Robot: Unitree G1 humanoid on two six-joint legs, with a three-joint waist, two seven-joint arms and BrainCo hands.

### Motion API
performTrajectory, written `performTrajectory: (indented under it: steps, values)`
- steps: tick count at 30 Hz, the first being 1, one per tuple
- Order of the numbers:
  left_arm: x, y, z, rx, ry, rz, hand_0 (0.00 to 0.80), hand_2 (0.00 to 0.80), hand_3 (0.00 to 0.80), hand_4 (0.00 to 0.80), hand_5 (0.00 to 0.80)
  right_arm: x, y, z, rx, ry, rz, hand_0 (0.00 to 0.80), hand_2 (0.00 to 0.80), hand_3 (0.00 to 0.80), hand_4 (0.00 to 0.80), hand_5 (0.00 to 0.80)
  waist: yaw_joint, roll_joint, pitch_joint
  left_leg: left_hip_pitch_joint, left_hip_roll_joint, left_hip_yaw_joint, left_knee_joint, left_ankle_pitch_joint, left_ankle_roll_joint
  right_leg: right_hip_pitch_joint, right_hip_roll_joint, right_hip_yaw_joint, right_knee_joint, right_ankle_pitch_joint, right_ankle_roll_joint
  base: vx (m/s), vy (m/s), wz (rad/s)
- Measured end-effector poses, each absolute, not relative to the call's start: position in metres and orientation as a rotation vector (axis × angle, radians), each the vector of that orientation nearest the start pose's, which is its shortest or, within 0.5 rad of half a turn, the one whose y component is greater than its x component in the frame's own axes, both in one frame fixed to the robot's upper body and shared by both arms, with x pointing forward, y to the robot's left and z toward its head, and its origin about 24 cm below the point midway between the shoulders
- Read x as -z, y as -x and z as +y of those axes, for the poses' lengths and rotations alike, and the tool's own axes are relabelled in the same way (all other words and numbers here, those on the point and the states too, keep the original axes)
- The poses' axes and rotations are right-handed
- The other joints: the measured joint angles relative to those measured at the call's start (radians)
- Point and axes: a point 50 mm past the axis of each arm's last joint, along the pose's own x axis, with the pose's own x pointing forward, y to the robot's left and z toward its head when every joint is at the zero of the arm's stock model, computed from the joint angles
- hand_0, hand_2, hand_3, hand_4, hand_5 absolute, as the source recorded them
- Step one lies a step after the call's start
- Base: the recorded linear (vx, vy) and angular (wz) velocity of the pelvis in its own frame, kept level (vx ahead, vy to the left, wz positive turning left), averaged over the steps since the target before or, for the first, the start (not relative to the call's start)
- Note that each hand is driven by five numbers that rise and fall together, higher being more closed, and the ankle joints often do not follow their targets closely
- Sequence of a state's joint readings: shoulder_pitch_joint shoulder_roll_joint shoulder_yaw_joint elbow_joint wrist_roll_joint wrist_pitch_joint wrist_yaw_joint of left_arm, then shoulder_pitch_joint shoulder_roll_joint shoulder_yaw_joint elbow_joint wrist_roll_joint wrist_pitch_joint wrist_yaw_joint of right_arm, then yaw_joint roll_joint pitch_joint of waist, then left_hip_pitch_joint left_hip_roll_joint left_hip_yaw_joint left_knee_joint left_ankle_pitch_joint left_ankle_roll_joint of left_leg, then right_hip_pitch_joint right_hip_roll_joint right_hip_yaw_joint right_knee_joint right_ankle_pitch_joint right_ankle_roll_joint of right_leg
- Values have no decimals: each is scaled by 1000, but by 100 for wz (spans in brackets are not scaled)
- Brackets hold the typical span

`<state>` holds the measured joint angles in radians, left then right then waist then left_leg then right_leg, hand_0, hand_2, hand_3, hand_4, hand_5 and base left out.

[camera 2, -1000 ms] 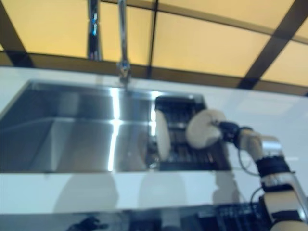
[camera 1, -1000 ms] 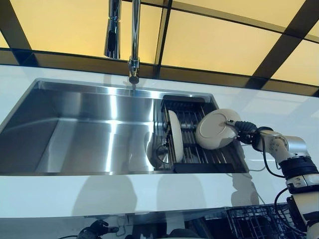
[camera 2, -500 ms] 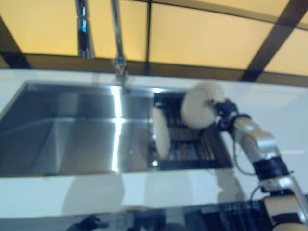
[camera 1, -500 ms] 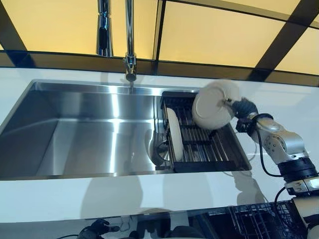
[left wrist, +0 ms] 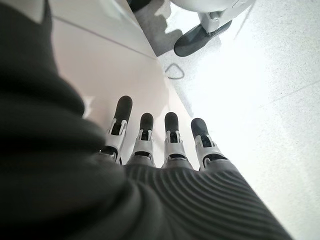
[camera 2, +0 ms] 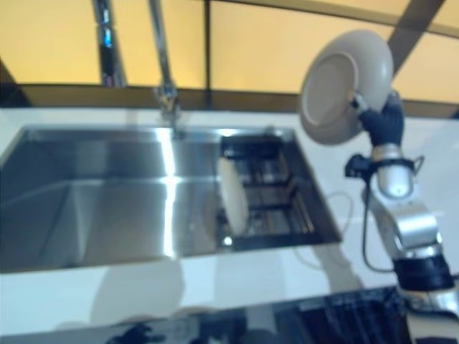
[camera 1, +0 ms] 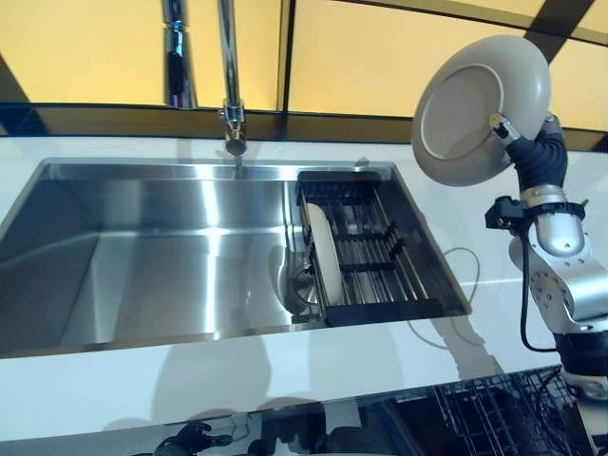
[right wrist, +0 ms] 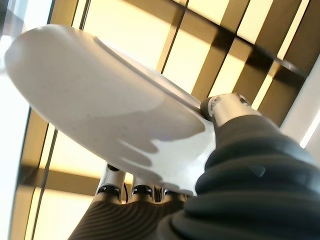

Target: Take plates into dishwasher

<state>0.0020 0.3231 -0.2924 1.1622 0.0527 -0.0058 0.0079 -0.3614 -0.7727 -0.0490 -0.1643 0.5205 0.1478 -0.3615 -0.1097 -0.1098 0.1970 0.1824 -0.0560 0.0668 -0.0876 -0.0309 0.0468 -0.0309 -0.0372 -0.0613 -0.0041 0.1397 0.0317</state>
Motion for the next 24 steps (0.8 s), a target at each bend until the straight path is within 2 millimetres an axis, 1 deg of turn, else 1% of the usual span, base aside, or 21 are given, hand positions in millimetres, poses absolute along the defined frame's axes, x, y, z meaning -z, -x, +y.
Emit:
performTrajectory:
  steps: [2,3,5,6,7,8,9,11,12,13,14,15,16,17,18,19,20,21,22,23,24]
  values:
    - [154,-97,248,99,-500,1192,0,0,0,0,0,-207,-282,-268,298,201,-378,800,800,800,800,800,-14,6,4,-1,2,17,-1,2,3,-12,3,8,8,7,10,-50,20,-25]
    - [155,-96,246,102,-496,1196,0,0,0,0,0,-199,-278,-273,316,215,-356,800,800,800,800,800,-24,13,8,1,4,33,1,3,4,-18,8,12,9,18,25,-66,12,-44]
    - [156,-93,244,104,-488,1202,0,0,0,0,0,-184,-270,-279,345,209,-328,800,800,800,800,800,-24,32,20,-1,23,83,1,3,4,-43,26,4,9,60,90,-83,1,-66]
    - [157,-92,243,105,-486,1205,0,0,0,0,0,-176,-267,-281,349,214,-310,800,800,800,800,800,-30,35,23,0,34,118,3,4,4,-56,27,-24,5,68,117,-97,-20,-71]
    - [158,-88,241,102,-478,1215,0,0,0,0,0,-169,-264,-282,351,216,-296,800,800,800,800,800,-35,41,26,3,46,167,3,4,4,-67,11,-95,13,52,129,-90,-37,-78]
    - [160,-87,237,98,-465,1217,0,0,0,0,0,-164,-261,-285,353,213,-290,800,800,800,800,800,-36,54,30,3,62,220,3,2,2,-88,-7,-138,39,49,128,-102,-56,-91]
    - [160,-87,234,98,-459,1214,0,0,0,0,0,-161,-257,-287,357,216,-284,800,800,800,800,800,-37,69,39,1,82,252,3,-3,2,-107,-31,-151,69,49,129,-104,-70,-93]
    - [161,-85,235,95,-460,1228,0,0,0,0,0,-153,-248,-295,382,218,-265,800,800,800,800,800,-43,73,41,1,111,297,3,3,-11,-113,-82,-151,93,43,138,-107,-80,-75]
    - [161,-82,238,91,-464,1237,0,0,0,0,0,-148,-243,-298,396,220,-251,800,800,800,800,800,-43,70,40,3,123,311,3,3,-18,-104,-104,-150,105,37,145,-104,-103,-55]
    - [161,-80,241,86,-468,1245,0,0,0,0,0,-145,-241,-300,403,217,-241,800,800,800,800,800,-45,61,35,6,129,319,3,-1,-43,-87,-125,-150,120,46,144,-84,-99,-45]
    - [160,-77,245,78,-473,1257,0,0,0,0,0,-140,-236,-302,420,198,-242,800,800,800,800,800,-47,39,27,18,126,329,4,0,-77,-62,-137,-132,121,49,145,-97,-143,-52]
    - [160,-76,245,77,-471,1258,0,0,0,0,0,-137,-236,-302,428,178,-246,800,800,800,800,800,-40,35,26,16,128,329,2,-3,-80,-61,-116,-120,111,38,137,-103,-168,-70]
    - [161,-78,242,82,-465,1250,0,0,0,0,0,-137,-239,-301,425,168,-253,800,800,800,800,800,-40,39,27,11,123,308,-1,-5,-80,-68,-94,-102,96,42,136,-121,-206,-89]
    - [161,-79,242,86,-465,1252,0,0,0,0,0,-136,-242,-301,428,153,-263,800,800,800,800,800,-42,38,27,8,121,308,-2,-7,-82,-60,-75,-71,44,62,151,-86,-154,-92]
    - [161,-80,241,88,-464,1248,0,0,0,0,0,-135,-242,-301,433,150,-268,800,800,800,800,800,-42,38,26,2,133,306,-3,-6,-80,-58,-66,-51,6,83,175,-95,-200,-68]
    - [161,-79,240,86,-461,1248,0,0,0,0,0,-129,-242,-304,450,167,-250,800,800,800,800,800,-61,51,26,-11,166,312,-3,10,-95,-56,-57,-48,-13,93,187,-96,-210,-27]
    - [161,-82,240,87,-461,1237,0,0,0,0,0,-121,-241,-309,469,176,-215,800,800,800,800,800,-78,66,21,-22,196,315,-2,21,-106,-68,-51,-65,59,43,128,-119,-272,-10]
    - [160,-84,241,86,-465,1225,0,0,0,0,0,-113,-239,-314,487,189,-175,800,800,800,800,800,-71,81,13,-23,229,320,-2,28,-126,-74,-49,-70,156,-8,96,-93,-274,-11]
    - [158,-86,246,79,-478,1217,0,0,0,0,0,-105,-236,-315,488,192,-145,800,800,800,800,800,-67,73,-11,-19,236,321,4,34,-139,-59,-61,-72,183,-57,91,-74,-332,-24]
    - [156,-84,254,67,-494,1222,0,0,0,0,0,-100,-235,-312,473,193,-128,800,800,800,800,800,-67,52,-32,-20,238,325,4,40,-149,-38,-59,-70,134,-86,88,-44,-350,-40]
    - [155,-82,259,56,-506,1226,0,0,0,0,0,-96,-237,-305,442,198,-117,800,800,800,800,800,-52,35,-46,-18,238,339,2,41,-152,-13,-46,-86,64,-101,56,-31,-363,-59]
